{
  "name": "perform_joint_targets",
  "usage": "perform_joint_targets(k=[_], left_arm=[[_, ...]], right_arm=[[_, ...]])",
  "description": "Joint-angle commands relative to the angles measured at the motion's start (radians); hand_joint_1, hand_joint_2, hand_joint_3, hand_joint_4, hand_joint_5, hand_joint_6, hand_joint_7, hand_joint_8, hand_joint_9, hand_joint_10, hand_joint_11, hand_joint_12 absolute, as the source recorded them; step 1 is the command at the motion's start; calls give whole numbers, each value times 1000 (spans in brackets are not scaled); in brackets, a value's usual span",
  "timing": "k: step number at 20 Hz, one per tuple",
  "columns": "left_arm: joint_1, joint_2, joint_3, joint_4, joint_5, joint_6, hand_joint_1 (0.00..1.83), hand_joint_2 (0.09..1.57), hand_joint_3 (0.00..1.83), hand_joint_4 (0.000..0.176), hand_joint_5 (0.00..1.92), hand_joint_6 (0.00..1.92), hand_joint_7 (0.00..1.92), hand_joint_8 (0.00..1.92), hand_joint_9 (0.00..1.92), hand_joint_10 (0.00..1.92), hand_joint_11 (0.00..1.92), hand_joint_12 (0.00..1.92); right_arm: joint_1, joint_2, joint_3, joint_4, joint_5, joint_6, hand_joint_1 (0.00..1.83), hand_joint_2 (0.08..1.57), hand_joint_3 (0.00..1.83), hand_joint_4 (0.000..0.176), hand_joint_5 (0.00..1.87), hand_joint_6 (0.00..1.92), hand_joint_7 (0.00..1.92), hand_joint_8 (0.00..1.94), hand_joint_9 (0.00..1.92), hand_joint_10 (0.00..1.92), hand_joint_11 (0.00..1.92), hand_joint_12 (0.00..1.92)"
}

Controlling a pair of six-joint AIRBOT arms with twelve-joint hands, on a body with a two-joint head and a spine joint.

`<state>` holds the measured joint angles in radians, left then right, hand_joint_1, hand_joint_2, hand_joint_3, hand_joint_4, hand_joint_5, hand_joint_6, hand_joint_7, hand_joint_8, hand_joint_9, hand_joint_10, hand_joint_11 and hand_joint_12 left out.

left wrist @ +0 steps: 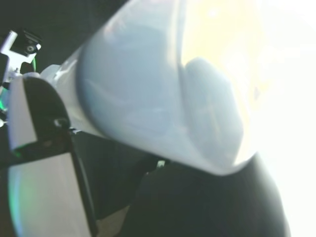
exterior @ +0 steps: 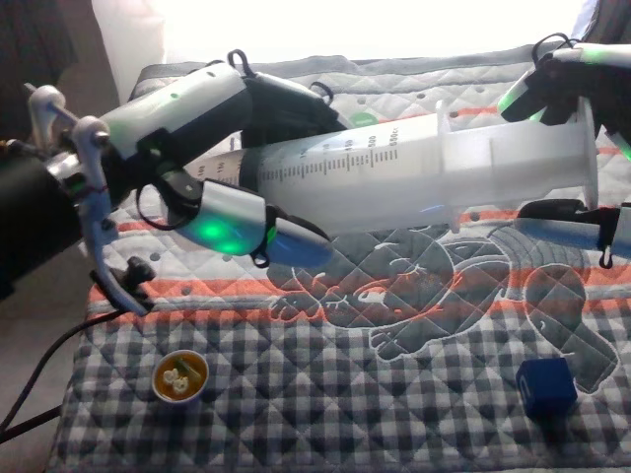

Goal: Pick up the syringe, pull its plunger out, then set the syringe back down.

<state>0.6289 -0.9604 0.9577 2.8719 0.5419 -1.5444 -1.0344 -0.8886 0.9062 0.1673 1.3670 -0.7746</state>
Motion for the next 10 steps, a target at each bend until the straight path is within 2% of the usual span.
perform_joint_targets(k=[1,3,5,6,7,8,10], left_arm=[[-3,30,15,-59,173,5,1193,1236,0,0,894,1131,606,1564,444,1568,343,1921],[8,44,6,-68,185,5,1191,1238,0,0,888,1108,611,1592,454,1569,352,1921],[13,51,2,-73,191,5,1206,1222,0,0,883,1025,696,1589,598,1645,554,1921],[14,53,0,-74,193,5,1208,1210,0,0,890,1010,733,1542,629,1605,563,1921],[14,55,-2,-74,195,5,1220,1199,0,0,928,948,732,1544,647,1644,622,1921],[17,57,-4,-74,198,5,1224,1191,0,0,945,917,747,1526,638,1634,588,1921],[24,63,-10,-82,206,6,1206,1193,0,0,954,1004,715,1458,575,1501,453,1921]], right_arm=[[-3,18,1,11,138,-5,1254,1151,8,0,893,910,954,1358,1134,1705,1138,1920],[-28,38,-9,34,160,-17,1246,1167,10,0,864,960,923,1411,1105,1739,1130,1921],[-57,70,-18,56,186,-21,1251,1154,2,0,883,953,958,1344,1105,1690,1099,1921],[-81,96,-25,73,205,-26,1251,1157,3,0,875,972,955,1348,1093,1687,1080,1921],[-99,103,-29,85,220,-28,1246,1168,9,0,848,1008,933,1389,1087,1719,1088,1921],[-122,109,-33,99,238,-28,1238,1184,16,0,806,1064,907,1438,1082,1751,1100,1921],[-152,120,-42,123,261,-28,1240,1183,13,0,809,1048,916,1425,1092,1742,1089,1921]])
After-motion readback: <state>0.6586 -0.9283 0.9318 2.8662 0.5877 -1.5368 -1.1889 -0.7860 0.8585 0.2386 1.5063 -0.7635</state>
